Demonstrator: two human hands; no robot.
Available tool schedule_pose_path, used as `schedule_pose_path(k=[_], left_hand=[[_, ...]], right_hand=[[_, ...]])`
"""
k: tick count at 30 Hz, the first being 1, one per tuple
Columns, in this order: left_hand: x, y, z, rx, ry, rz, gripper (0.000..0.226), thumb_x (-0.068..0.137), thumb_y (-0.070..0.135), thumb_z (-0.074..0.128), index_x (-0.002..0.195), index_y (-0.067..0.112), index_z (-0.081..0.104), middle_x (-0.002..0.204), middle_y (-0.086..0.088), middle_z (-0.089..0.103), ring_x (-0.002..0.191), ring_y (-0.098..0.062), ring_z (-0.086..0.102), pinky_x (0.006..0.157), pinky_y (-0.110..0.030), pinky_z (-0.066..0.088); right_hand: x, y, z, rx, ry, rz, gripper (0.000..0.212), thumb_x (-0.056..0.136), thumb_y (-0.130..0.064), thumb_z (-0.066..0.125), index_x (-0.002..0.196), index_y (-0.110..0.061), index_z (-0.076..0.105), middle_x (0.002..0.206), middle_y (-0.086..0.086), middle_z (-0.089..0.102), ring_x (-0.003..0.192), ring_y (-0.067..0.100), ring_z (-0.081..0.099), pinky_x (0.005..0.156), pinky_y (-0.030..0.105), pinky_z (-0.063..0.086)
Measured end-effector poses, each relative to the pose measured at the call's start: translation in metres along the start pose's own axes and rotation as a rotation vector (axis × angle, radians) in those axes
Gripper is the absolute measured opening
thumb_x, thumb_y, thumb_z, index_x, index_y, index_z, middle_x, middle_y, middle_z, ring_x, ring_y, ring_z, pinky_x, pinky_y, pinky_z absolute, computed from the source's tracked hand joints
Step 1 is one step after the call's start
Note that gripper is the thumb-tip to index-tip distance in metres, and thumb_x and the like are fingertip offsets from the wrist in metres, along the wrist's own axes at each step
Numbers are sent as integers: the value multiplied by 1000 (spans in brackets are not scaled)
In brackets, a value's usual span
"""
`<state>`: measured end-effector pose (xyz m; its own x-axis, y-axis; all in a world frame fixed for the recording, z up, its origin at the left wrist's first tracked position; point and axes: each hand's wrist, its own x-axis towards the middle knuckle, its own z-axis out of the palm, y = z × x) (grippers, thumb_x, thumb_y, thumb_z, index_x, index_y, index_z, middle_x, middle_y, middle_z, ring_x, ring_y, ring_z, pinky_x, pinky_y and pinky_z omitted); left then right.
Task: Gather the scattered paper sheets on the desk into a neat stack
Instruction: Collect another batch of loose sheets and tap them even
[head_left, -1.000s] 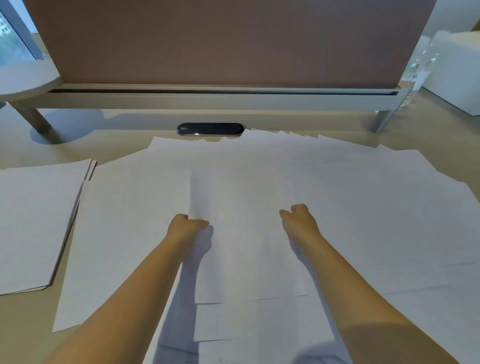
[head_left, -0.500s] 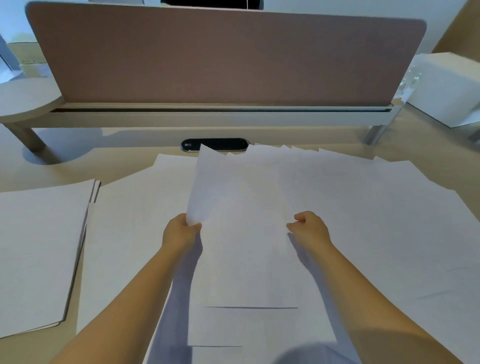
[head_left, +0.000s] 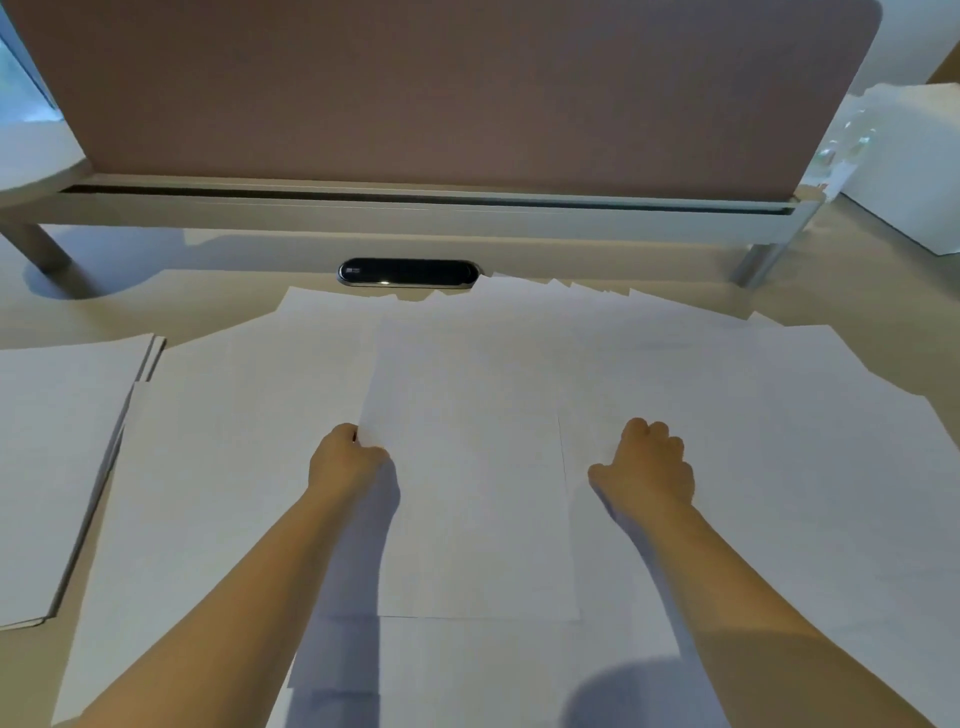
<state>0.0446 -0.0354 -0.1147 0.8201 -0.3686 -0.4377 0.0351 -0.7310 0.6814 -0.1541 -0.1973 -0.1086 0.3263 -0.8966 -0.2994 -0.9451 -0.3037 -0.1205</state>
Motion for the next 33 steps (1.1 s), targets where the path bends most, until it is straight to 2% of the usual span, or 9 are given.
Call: schedule_pose_path(k=[5, 7, 10, 13, 16, 18, 21, 30, 33], left_hand=[[-14, 0, 7, -61, 49, -49, 6, 82, -1, 47, 86, 1, 50, 71, -5, 49, 79, -30, 49, 68, -32, 38], [-21, 2, 9, -101, 53, -59, 7, 83, -1, 45, 86, 2, 51, 75, -8, 52, 79, -30, 50, 69, -33, 40], [-32, 8, 16, -153, -14, -53, 11, 87, 0, 41, 86, 4, 50, 83, -10, 55, 83, -29, 52, 72, -35, 41], [-40, 15, 30, -229, -87, -50, 17, 95, 13, 40, 105, 5, 50, 103, -13, 55, 92, -29, 53, 78, -36, 42], [-41, 16, 37, -25, 91, -129, 35, 95, 29, 41, 122, 9, 51, 118, -13, 55, 111, -33, 48, 89, -38, 39], [-42, 13, 34, 124, 213, -216, 43, 94, 33, 44, 131, 10, 46, 133, -15, 46, 125, -35, 38, 99, -40, 34], [-46, 8, 34, 147, 241, -293, 49, 92, 34, 46, 132, 7, 41, 138, -17, 36, 127, -35, 34, 102, -40, 31], [-51, 22, 56, 6, 38, -171, 59, 91, 33, 51, 138, 1, 33, 142, -17, 33, 125, -38, 43, 99, -44, 40], [-47, 21, 41, 66, 116, -143, 54, 92, 31, 50, 137, 4, 37, 139, -17, 43, 127, -35, 42, 100, -41, 37]], right_hand=[[7, 5, -9, -49, -71, -141, 13, 87, -13, 43, 83, -8, 54, 85, 1, 51, 81, 19, 55, 61, 23, 37], [12, 11, -12, 43, -83, -123, 28, 86, -9, 42, 58, -12, 41, 63, -2, 43, 54, 13, 43, 49, 20, 28], [21, 9, -16, 434, -102, -154, 37, 86, -8, 41, 53, -15, 25, 54, -2, 31, 49, 12, 28, 48, 22, 19], [16, -8, -25, 933, -353, -181, 38, 86, -8, 47, 51, -16, 36, 52, 0, 37, 51, 15, 34, 52, 24, 27], [19, -10, -26, 996, -491, -199, 28, 89, -33, 55, 68, -16, 58, 75, 3, 60, 79, 21, 60, 77, 30, 45], [30, 5, -23, 750, -264, -174, 22, 88, -40, 54, 92, -19, 61, 103, 5, 59, 109, 27, 56, 93, 38, 42], [36, 38, -25, 331, -80, 37, 54, 86, -37, 53, 134, -18, 40, 137, 9, 41, 126, 32, 41, 100, 43, 37], [32, 41, -10, 629, -223, -107, 62, 85, -28, 56, 140, -14, 30, 142, 9, 40, 125, 29, 44, 104, 44, 39], [36, 45, -16, 555, -143, -87, 56, 87, -26, 54, 138, -13, 35, 140, 9, 42, 126, 29, 43, 107, 42, 35]])
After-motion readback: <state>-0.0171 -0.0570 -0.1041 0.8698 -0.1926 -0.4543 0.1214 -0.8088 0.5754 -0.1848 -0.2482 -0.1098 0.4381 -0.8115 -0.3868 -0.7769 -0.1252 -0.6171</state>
